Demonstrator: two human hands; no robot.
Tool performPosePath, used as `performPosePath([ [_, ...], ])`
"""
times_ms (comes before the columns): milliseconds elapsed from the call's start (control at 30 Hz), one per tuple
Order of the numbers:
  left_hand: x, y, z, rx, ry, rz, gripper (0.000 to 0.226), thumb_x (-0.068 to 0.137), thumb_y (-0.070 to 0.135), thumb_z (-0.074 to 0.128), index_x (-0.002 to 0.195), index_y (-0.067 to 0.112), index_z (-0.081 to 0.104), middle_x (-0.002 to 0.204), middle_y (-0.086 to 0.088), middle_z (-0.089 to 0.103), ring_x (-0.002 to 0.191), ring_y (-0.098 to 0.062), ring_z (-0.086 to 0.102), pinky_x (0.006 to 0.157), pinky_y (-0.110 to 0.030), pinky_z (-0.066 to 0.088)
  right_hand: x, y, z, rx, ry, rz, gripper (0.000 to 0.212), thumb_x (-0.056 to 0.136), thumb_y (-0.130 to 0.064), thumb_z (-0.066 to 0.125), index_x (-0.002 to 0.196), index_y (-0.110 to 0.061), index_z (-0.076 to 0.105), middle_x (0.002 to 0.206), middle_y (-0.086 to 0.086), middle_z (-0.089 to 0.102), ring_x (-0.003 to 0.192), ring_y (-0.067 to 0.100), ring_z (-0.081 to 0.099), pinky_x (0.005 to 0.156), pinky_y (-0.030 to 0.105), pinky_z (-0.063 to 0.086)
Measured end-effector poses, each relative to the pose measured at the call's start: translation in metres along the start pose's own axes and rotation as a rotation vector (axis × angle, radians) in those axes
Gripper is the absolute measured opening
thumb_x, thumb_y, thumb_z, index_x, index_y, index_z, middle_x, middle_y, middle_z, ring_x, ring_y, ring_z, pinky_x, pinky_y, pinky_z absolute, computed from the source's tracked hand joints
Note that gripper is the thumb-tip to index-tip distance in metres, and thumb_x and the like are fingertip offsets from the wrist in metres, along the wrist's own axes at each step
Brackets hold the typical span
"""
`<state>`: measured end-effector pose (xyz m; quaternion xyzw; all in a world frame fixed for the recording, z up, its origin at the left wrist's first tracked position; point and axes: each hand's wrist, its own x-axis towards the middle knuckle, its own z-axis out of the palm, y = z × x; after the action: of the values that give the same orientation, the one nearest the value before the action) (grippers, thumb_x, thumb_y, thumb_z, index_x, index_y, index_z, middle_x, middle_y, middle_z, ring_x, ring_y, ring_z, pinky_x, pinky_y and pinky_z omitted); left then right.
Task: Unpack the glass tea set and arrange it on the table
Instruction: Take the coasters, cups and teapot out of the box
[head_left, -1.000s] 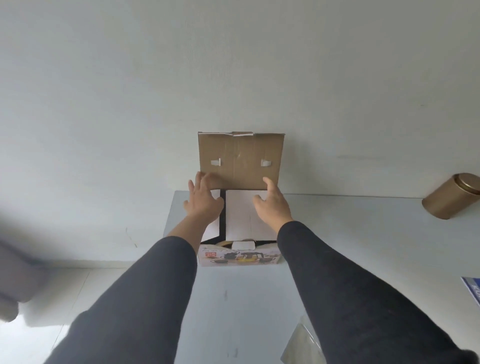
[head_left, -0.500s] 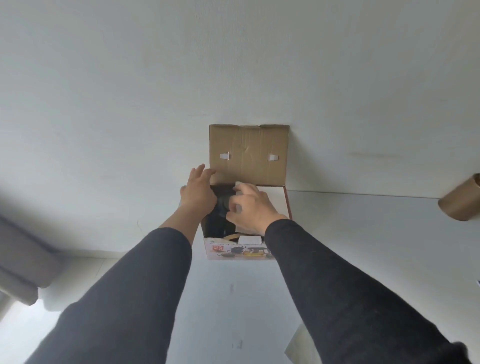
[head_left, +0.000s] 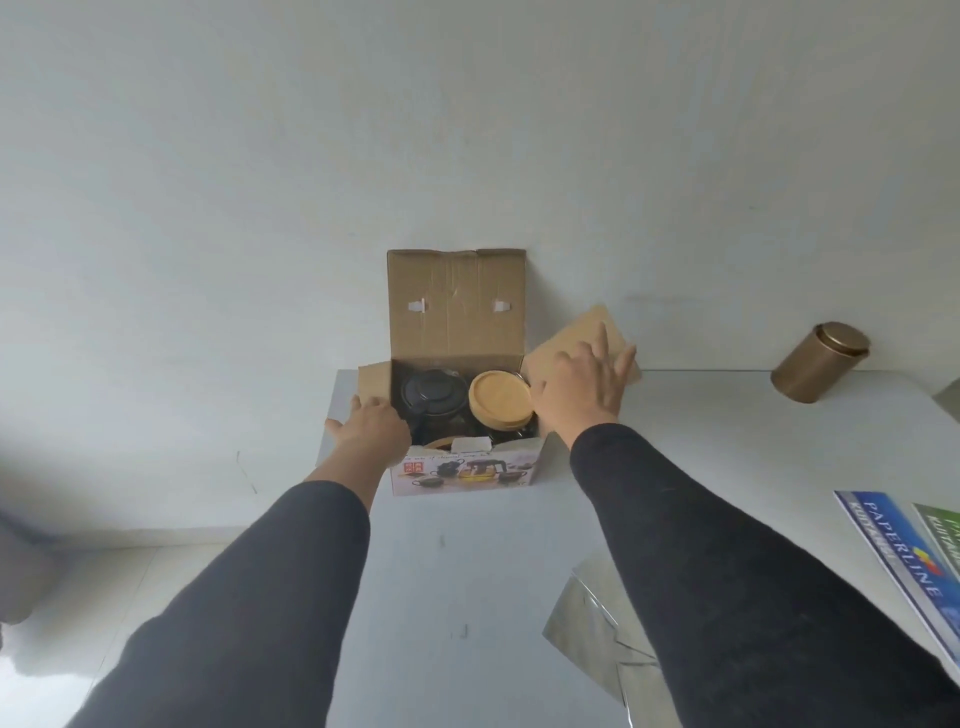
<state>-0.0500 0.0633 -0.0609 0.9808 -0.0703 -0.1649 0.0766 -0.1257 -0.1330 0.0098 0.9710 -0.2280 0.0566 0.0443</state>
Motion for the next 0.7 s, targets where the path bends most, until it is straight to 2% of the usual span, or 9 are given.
performPosePath([
  [67,0.000,0.001,0.001,-0.053,-0.009,-0.012,0.048,0.100,0.030,0.032,0.143,0.008,0.032,0.147,-0.009,0.035,0.140,-0.028,0.026,0.111,-0.055,0.025,-0.005,0.008,0.012,0.026,-0.112,0.057,0.039,0.089,-0.036,0.046,0.119,-0.014,0.058,0.129,0.010,0.055,0.142,0.028,0.018,0.112,0.057,0.010],
  [100,0.001,0.000,0.002,-0.077,-0.019,-0.019,0.052,0.100,0.034,0.033,0.144,0.007,0.029,0.148,-0.010,0.034,0.139,-0.029,0.027,0.110,-0.055,0.027,-0.006,0.011,0.019,0.060,-0.175,0.068,0.040,0.090,-0.038,0.046,0.121,-0.013,0.055,0.126,0.010,0.057,0.138,0.028,0.027,0.111,0.054,0.018],
  [167,0.005,0.001,0.005,-0.111,-0.036,-0.027,0.062,0.098,0.042,0.036,0.147,0.008,0.021,0.152,-0.009,0.028,0.142,-0.030,0.022,0.111,-0.056,0.026,-0.008,0.011,0.031,0.227,-0.336,0.068,0.041,0.091,-0.040,0.047,0.121,-0.012,0.050,0.120,0.010,0.058,0.120,0.029,0.046,0.099,0.043,0.037],
  [233,0.009,0.004,0.009,-0.130,-0.030,-0.030,0.074,0.095,0.051,0.040,0.150,0.010,0.012,0.155,-0.007,0.020,0.145,-0.030,0.013,0.111,-0.059,0.022,-0.008,0.006,0.044,0.426,-0.465,0.066,0.040,0.091,-0.039,0.051,0.121,-0.013,0.048,0.113,0.008,0.059,0.105,0.028,0.055,0.086,0.035,0.045],
  [300,0.012,0.008,0.011,-0.113,-0.011,-0.024,0.085,0.090,0.058,0.044,0.151,0.014,0.004,0.158,-0.005,0.010,0.147,-0.030,0.003,0.110,-0.060,0.019,-0.002,0.001,0.053,0.465,-0.453,0.052,0.043,0.089,-0.039,0.056,0.123,-0.015,0.045,0.111,0.006,0.057,0.103,0.028,0.056,0.083,0.033,0.048],
  [400,0.014,0.015,0.011,-0.015,0.036,0.056,0.090,0.086,0.063,0.047,0.152,0.025,-0.001,0.160,-0.003,-0.007,0.147,-0.029,-0.011,0.112,-0.059,0.014,0.019,-0.001,0.061,0.349,-0.295,-0.073,0.064,0.081,-0.048,0.061,0.134,-0.017,0.040,0.124,0.010,0.052,0.114,0.029,0.051,0.092,0.039,0.047],
  [467,0.015,0.019,0.009,-0.020,0.068,0.134,0.089,0.084,0.061,0.054,0.152,0.032,0.005,0.160,-0.002,-0.011,0.146,-0.026,-0.016,0.113,-0.058,0.009,0.034,-0.004,0.064,0.338,-0.258,-0.174,0.074,0.074,-0.057,0.064,0.134,-0.021,0.040,0.128,0.007,0.050,0.116,0.027,0.049,0.094,0.040,0.046],
  [533,0.017,0.020,0.008,-0.032,0.084,0.194,0.086,0.080,0.057,0.062,0.149,0.037,0.015,0.160,-0.001,-0.009,0.147,-0.025,-0.016,0.114,-0.057,0.010,0.046,-0.009,0.065,0.340,-0.304,-0.249,0.084,0.066,-0.063,0.066,0.136,-0.026,0.036,0.133,0.003,0.046,0.120,0.026,0.047,0.095,0.043,0.046],
  [700,0.021,0.014,0.002,0.005,0.086,0.356,0.059,0.071,0.049,0.076,0.121,0.038,0.047,0.160,0.002,-0.001,0.147,-0.025,-0.013,0.113,-0.060,0.011,0.063,-0.019,0.074,0.308,-0.441,-0.352,0.100,0.064,-0.054,0.074,0.145,-0.028,0.022,0.149,0.003,0.029,0.134,0.030,0.032,0.103,0.049,0.039],
])
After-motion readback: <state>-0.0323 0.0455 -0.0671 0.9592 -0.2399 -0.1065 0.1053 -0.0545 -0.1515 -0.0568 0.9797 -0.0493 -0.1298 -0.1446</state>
